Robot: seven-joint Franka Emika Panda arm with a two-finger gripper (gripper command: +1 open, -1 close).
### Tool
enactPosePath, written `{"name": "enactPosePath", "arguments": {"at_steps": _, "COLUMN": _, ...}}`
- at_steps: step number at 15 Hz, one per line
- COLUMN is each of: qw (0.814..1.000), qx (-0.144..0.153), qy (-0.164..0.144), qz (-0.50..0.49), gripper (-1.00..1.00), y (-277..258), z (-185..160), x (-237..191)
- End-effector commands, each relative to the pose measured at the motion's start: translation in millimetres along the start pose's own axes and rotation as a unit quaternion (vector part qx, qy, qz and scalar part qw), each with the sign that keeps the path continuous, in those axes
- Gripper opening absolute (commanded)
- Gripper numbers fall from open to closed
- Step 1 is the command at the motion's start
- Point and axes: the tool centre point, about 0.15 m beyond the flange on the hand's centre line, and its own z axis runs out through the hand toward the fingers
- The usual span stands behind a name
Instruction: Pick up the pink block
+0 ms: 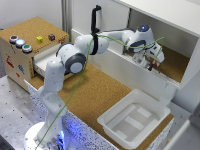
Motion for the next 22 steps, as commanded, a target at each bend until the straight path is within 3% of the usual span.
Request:
{"name": "enactPosePath", "arguments": {"at_steps": 1, "qw": 0.998, "qx": 0.039, "qy": -0.058, "qz": -0.007, "gripper": -1.00, "y": 5, "z": 11, "x": 31}}
{"name": "enactPosePath", "arguments": {"at_steps": 6, "qw": 0.997, "qx": 0.034, "qy": -0.061, "qz": 0.019, "gripper": -1.00, "y": 12, "z": -9, "x": 6}}
{"name": "enactPosePath", "arguments": {"at_steps": 13, "qw": 0.999, "qx": 0.038, "qy": -0.016, "qz": 0.014, "gripper": -1.00, "y": 11, "z": -84, "x": -49}}
{"name": "enactPosePath", "arguments": {"at_steps": 22, "qw": 0.996, "qx": 0.059, "qy": -0.067, "qz": -0.022, "gripper": -1.00, "y": -5, "z": -121, "x": -121}}
